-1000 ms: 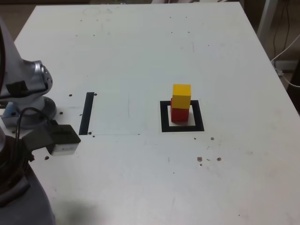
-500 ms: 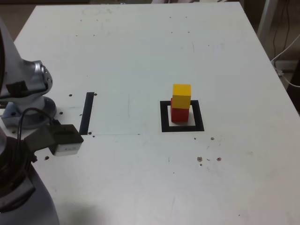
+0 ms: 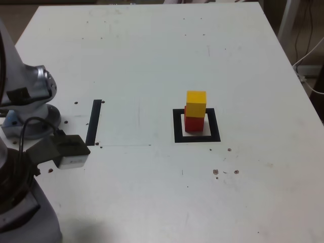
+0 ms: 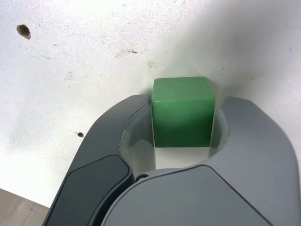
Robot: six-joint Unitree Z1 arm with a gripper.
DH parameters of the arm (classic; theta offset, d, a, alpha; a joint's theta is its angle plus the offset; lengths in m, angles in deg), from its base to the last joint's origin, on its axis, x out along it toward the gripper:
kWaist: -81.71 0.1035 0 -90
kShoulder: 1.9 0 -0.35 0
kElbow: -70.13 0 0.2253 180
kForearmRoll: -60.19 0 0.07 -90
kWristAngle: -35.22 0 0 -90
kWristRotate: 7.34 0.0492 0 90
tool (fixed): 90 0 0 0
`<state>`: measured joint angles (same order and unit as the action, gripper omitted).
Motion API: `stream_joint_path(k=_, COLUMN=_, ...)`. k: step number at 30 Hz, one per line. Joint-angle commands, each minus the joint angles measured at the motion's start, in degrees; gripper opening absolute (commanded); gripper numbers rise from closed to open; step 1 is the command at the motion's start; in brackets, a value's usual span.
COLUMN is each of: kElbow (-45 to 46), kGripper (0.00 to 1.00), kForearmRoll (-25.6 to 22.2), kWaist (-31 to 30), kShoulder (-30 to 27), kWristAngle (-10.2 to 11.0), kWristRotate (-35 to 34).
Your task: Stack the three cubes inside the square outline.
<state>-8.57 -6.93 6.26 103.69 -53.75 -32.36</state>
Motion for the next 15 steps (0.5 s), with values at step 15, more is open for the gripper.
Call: stream_joint_path(k=15, kElbow=-11.8, kGripper=0.28, kForearmRoll=-23.7, kWaist=7.6, kShoulder=-2.9, kWristAngle=2.6, kWristRotate=0.7)
